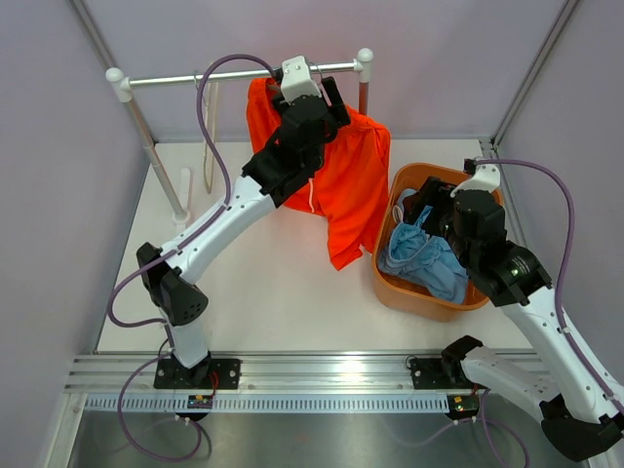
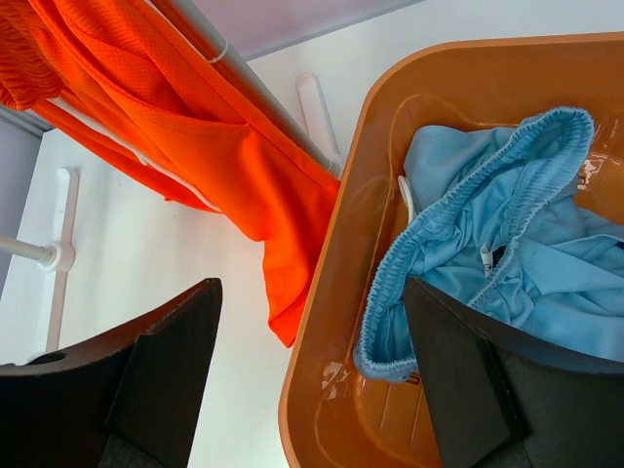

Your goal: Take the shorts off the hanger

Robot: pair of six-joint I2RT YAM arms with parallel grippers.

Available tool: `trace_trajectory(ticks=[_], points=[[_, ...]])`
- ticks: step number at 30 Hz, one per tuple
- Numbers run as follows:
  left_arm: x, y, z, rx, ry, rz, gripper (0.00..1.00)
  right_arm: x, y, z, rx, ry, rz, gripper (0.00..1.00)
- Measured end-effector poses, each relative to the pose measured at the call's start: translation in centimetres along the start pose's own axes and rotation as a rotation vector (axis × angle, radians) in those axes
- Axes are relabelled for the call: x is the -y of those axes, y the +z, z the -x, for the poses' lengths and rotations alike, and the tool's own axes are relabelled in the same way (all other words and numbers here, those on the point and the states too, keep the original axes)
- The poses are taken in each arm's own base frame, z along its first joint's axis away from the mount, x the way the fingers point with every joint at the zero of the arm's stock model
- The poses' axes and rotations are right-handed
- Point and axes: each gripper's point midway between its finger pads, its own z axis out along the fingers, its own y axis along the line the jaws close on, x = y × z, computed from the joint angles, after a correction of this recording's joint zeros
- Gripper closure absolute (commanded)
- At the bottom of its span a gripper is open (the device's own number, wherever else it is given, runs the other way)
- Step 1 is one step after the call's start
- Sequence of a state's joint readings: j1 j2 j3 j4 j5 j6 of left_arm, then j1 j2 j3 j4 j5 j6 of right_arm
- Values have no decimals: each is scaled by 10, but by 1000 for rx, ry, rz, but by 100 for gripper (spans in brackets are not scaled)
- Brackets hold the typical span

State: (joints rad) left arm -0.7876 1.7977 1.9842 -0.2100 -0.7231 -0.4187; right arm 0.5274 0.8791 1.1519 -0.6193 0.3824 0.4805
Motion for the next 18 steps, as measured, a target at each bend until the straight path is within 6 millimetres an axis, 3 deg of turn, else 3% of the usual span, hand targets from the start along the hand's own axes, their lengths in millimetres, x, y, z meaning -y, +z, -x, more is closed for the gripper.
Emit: trace_trajectory(ticks=[11,18], points=[[6,17,-3,11,-21,26,39,0,0,0,-2,-8,0,16],[-7,24,-12,-17,-10,64,48,1,0,-1,-4,-9,-1,16]])
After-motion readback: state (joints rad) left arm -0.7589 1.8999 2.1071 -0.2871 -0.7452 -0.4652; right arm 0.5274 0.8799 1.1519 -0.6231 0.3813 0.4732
